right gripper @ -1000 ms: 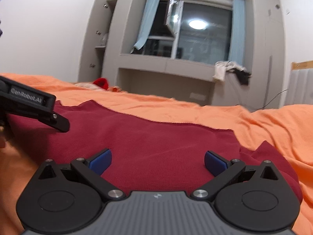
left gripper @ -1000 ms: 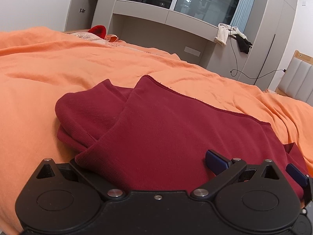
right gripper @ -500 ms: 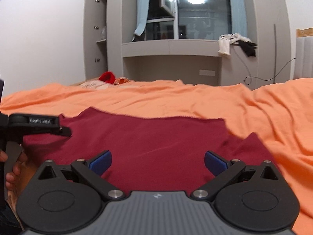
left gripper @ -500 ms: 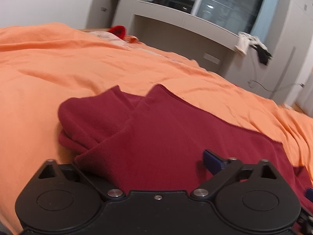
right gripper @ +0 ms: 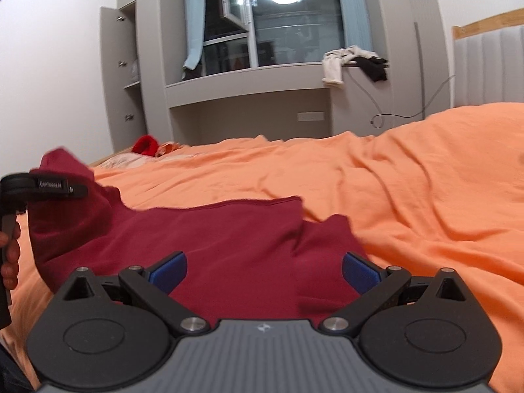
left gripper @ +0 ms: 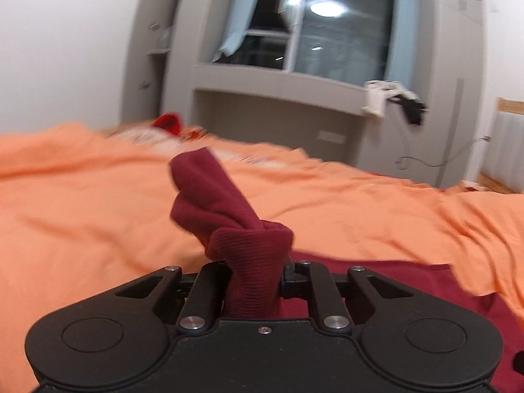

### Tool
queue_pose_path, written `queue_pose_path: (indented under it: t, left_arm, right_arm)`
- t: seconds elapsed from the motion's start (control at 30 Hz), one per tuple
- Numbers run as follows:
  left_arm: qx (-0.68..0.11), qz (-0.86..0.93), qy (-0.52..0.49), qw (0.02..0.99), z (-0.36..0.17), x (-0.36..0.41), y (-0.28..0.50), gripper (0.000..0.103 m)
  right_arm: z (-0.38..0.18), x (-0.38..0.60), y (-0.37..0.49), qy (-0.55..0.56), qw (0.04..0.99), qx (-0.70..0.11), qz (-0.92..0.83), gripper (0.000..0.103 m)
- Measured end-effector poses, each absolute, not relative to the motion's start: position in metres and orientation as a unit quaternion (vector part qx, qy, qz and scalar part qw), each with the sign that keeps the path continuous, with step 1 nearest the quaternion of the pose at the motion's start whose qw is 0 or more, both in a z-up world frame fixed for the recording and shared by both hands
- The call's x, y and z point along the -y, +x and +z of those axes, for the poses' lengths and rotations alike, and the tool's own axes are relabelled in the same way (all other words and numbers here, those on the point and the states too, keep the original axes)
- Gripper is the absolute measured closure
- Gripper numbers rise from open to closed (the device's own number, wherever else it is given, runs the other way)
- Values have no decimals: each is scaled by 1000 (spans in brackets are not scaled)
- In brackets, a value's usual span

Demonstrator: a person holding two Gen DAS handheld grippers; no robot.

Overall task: Fold small clothes
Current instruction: 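Grasp the folded shirt end with the left gripper and lift it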

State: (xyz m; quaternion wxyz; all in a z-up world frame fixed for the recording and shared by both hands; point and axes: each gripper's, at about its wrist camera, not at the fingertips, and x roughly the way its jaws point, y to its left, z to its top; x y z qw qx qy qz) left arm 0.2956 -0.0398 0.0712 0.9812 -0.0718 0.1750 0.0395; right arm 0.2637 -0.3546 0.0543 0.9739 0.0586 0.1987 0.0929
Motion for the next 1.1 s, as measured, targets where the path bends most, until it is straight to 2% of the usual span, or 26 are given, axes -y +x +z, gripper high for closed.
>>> queue_pose_path:
  t: [0.23,0.33,0.5,0.67,0.77,0.83,0.87,0.93,1.03,1.1]
  left_arm:
    - [-143,-63,-29,987,106,121,296,88]
    - [-144,-106,-9,984,106,160,294,88]
    - [-180,-162,23,970,78,212,286,87]
    - [-215,-188,75,955,43,234,272,85]
    - [-223,-201,99,949,30,233,264,79]
    - [-223,-216,110,944,27,235,257,62]
    - [-222,-227,112,942,25,233,254,58]
    - [-216,-246,115,938,26,225,245,39]
    - [-194,-257,134,937,28,222,232,26]
    - [-179,-257,152,938,29,223,226,23]
  right_arm:
    - [87,396,256,41,993,-106,23,0]
    - [93,417,258,49,994,-93,-14,0]
    - [86,454,275,128,982,-138,-31,0]
    - [65,487,294,257,946,-197,28,0]
    - [52,497,303,328,915,-226,67,0]
    - [43,499,311,363,895,-240,95,0]
    - [39,500,315,380,885,-246,109,0]
    - [32,501,324,409,862,-269,129,0]
    - [20,496,340,445,826,-305,164,0]
    - [13,490,345,464,810,-312,178,0]
